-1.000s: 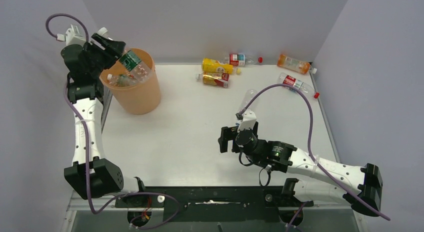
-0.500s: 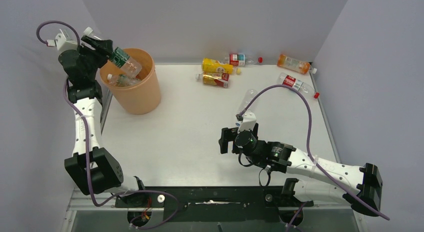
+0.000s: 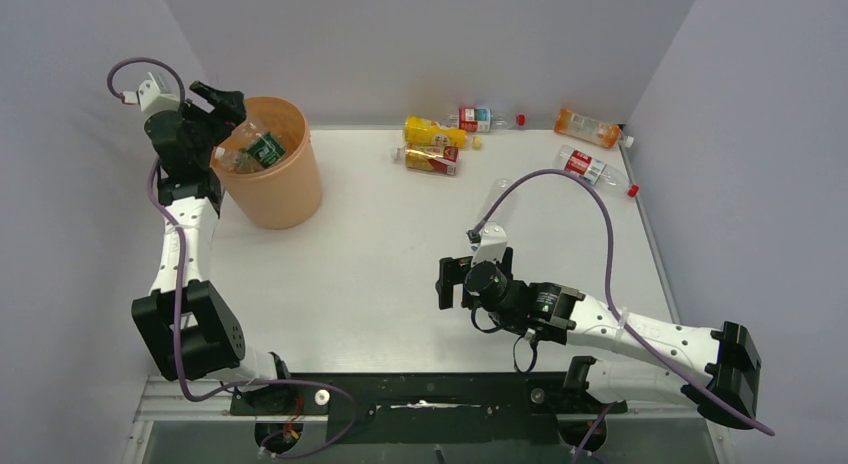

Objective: Put the plastic bottles in the bin
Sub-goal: Place the plastic bottle in the trash bin, then pick up the plastic bottle at the center of the board, then place the plastic bottle in the trash bin.

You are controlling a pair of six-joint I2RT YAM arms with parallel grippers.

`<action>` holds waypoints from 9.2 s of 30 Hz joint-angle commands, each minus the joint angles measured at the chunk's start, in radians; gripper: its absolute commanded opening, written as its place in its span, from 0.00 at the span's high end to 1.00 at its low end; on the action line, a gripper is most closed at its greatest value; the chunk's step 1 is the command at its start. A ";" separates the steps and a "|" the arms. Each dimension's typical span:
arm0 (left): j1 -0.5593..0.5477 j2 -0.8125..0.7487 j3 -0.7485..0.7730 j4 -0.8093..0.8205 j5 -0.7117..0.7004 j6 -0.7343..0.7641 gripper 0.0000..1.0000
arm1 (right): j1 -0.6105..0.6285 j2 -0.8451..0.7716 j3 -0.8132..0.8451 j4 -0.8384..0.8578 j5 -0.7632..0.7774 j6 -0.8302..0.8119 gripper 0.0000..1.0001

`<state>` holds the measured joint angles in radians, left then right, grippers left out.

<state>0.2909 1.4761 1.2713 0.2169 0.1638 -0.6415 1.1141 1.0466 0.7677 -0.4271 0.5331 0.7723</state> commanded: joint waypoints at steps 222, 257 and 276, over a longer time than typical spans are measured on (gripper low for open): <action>-0.948 -0.272 -0.477 -0.027 0.030 -0.196 0.14 | -0.171 0.049 -0.070 0.479 -0.672 -0.203 0.51; -0.663 -0.163 -0.007 -0.350 0.005 0.080 0.58 | -0.105 -0.078 -0.072 0.320 -0.511 -0.182 0.02; -0.118 -0.014 0.266 -0.104 -0.099 0.105 0.57 | -0.069 -0.108 -0.183 0.355 -0.497 -0.095 0.02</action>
<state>0.1387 1.4223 1.4708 -0.0574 0.0967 -0.5369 1.0283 0.9665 0.5850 -0.1211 0.0143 0.6506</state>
